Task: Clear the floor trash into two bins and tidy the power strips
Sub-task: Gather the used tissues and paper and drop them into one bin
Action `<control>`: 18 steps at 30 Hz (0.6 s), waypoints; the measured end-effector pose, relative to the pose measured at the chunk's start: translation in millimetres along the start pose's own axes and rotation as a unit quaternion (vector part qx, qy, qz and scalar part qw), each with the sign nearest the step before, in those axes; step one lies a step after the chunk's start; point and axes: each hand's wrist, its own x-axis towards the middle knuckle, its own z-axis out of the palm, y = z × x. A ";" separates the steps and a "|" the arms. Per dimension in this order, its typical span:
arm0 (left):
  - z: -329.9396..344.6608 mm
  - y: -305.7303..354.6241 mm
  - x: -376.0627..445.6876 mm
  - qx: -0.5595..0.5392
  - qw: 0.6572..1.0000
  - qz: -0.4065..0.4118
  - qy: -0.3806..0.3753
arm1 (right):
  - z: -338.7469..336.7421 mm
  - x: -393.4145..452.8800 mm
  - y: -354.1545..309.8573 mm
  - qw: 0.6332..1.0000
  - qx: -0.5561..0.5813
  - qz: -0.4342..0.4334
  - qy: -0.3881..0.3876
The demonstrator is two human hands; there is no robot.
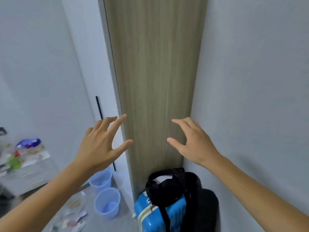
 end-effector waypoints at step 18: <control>-106.3 -261.0 -333.4 0.107 0.940 -0.325 -0.004 | 244.5 1.5 -390.4 0.933 0.166 -0.266 -0.178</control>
